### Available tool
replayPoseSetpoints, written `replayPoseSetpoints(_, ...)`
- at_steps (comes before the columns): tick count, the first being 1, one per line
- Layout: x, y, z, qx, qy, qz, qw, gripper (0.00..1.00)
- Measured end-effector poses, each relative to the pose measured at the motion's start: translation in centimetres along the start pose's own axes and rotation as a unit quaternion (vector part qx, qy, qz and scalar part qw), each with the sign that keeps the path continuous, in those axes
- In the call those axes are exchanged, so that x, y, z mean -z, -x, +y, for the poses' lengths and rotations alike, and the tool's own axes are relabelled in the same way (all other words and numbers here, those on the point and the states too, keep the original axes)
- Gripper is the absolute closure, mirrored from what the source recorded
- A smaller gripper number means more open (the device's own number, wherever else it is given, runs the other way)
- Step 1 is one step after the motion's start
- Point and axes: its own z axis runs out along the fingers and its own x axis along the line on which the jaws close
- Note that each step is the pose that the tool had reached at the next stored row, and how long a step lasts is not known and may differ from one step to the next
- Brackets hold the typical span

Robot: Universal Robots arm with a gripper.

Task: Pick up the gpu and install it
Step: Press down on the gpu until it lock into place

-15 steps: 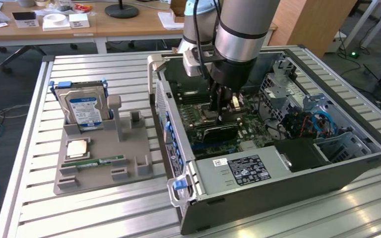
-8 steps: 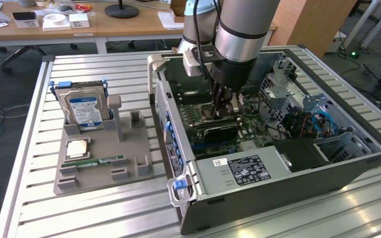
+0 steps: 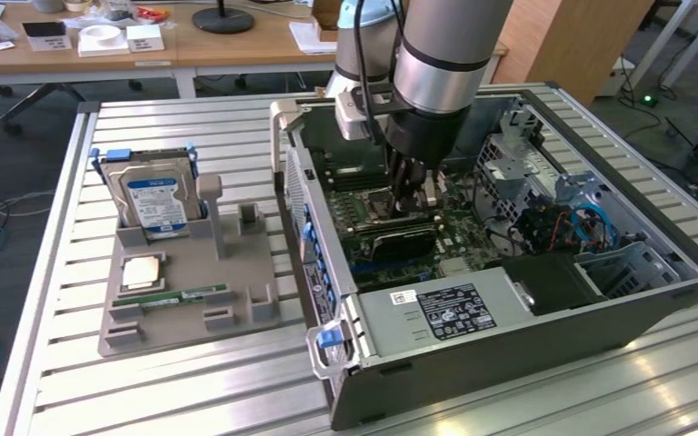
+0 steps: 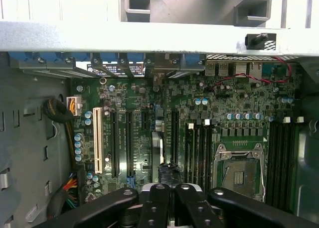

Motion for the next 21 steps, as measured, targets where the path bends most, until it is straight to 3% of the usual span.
replayPoseSetpoints(9,-0.10,0.0,0.00,0.000,-0.0001,-0.0001,1.0000,0.89)
replayPoseSetpoints(21,-1.19,-0.1,0.03,0.000,0.0000,-0.0001,1.0000,0.89)
